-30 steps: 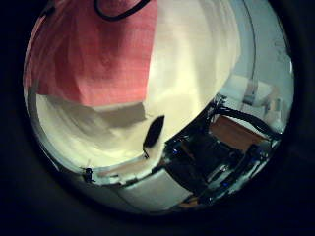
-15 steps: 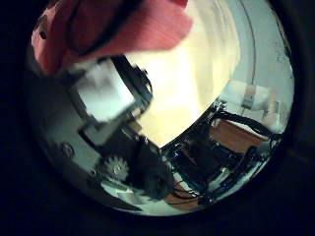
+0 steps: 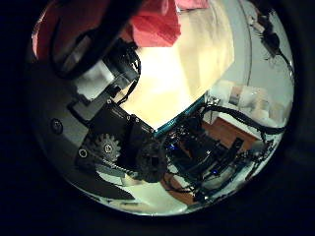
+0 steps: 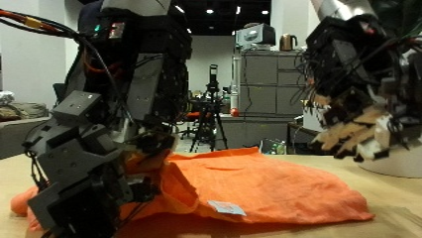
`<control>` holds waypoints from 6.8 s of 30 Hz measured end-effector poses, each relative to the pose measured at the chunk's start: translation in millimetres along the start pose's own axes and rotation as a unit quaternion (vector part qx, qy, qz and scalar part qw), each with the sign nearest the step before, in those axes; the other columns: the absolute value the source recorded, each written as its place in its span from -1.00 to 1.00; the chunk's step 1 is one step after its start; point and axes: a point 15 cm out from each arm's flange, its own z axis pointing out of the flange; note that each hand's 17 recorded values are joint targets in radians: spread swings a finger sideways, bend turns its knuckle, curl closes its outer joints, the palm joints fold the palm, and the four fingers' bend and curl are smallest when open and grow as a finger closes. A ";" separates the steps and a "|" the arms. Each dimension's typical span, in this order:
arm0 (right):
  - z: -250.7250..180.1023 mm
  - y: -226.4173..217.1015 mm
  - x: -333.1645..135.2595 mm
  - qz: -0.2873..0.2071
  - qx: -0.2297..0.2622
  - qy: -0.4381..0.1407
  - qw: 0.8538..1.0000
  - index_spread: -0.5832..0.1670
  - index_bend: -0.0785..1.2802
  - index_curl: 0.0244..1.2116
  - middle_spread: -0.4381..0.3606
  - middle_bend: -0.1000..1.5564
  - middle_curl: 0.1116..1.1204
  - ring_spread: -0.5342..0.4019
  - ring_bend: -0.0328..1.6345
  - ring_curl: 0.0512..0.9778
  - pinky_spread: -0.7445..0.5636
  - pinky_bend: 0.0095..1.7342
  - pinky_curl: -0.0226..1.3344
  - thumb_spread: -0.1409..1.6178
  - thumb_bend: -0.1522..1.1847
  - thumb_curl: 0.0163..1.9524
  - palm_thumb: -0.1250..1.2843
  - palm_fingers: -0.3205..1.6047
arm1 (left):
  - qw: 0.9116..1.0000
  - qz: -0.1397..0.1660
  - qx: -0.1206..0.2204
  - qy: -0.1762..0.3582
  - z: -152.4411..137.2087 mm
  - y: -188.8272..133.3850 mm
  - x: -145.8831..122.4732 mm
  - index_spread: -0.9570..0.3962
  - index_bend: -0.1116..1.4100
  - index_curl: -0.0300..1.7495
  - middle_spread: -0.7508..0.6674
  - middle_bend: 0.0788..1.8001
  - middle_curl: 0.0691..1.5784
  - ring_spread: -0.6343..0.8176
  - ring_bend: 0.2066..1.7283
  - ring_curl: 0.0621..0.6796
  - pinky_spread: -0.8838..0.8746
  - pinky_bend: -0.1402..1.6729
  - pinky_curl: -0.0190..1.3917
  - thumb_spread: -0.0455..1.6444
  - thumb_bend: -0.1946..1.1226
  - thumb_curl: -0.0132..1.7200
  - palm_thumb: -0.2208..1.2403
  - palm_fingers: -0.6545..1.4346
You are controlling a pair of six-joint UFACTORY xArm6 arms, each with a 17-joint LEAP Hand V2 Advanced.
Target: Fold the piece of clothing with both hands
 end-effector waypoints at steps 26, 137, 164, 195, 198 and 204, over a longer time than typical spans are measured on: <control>54.1 -59.9 33.0 0.025 -0.012 0.053 0.998 -0.16 -0.62 -0.47 0.05 -0.56 -0.49 -0.05 -0.32 -0.41 0.05 -0.58 -0.54 0.28 -0.80 -0.67 0.30 -0.35 | 0.999 -0.022 0.027 0.002 -53.4 1.5 -12.9 -0.49 -0.54 -0.19 -0.75 -0.07 -0.33 -0.94 -0.11 0.13 -0.87 0.19 -0.32 0.75 -0.23 -0.10 0.60 0.71; -176.4 -10.5 46.0 0.063 0.257 0.004 0.964 -0.33 -0.39 -0.26 0.15 -0.42 -0.38 0.38 -0.33 -0.38 0.72 -0.60 -0.27 0.60 -0.80 -0.67 0.16 -0.50 | 0.976 -0.166 0.134 0.039 -173.5 -64.6 -163.8 0.58 -0.63 -0.52 0.41 -0.83 -0.63 0.46 -0.60 -0.37 0.41 -0.36 -0.51 0.33 -0.74 -0.64 -0.28 -0.32; -54.8 22.0 86.8 0.105 0.134 -0.030 0.985 -0.27 -0.67 -0.48 0.07 -0.62 -0.54 0.24 -0.42 -0.50 0.56 -0.71 -0.45 0.55 -0.77 -0.68 0.24 -0.37 | 0.988 -0.115 0.090 0.040 -102.8 -22.4 -48.4 0.50 -0.60 -0.52 0.45 -0.88 -0.69 0.56 -0.78 -0.49 0.46 -0.50 -0.56 0.31 -0.74 -0.64 -0.18 -0.24; 34.3 -35.2 167.8 0.071 0.028 -0.018 0.997 -0.31 -0.64 -0.50 0.05 -0.66 -0.58 0.31 -0.67 -0.59 0.52 -0.74 -0.49 0.30 -0.81 -0.69 0.04 -0.51 | 0.991 -0.116 0.061 0.025 -84.8 -14.7 -44.1 0.46 -0.61 -0.51 0.42 -0.88 -0.71 0.58 -0.83 -0.52 0.45 -0.58 -0.55 0.32 -0.74 -0.65 -0.17 -0.19; 45.0 -42.6 162.3 0.055 0.010 -0.010 0.998 -0.31 -0.64 -0.51 0.05 -0.66 -0.59 0.34 -0.67 -0.58 0.53 -0.73 -0.49 0.29 -0.81 -0.69 0.05 -0.53 | 0.991 -0.117 0.063 0.025 -86.4 -14.6 -45.9 0.46 -0.60 -0.51 0.41 -0.89 -0.71 0.57 -0.84 -0.52 0.44 -0.58 -0.54 0.32 -0.74 -0.65 -0.17 -0.19; 56.9 -56.0 147.2 0.038 -0.009 -0.003 0.999 -0.27 -0.63 -0.52 0.06 -0.65 -0.60 0.34 -0.65 -0.57 0.52 -0.73 -0.49 0.27 -0.80 -0.69 0.08 -0.50 | 0.991 -0.115 0.064 0.024 -87.5 -14.2 -47.3 0.46 -0.61 -0.51 0.43 -0.89 -0.72 0.57 -0.85 -0.51 0.45 -0.58 -0.54 0.32 -0.74 -0.65 -0.16 -0.19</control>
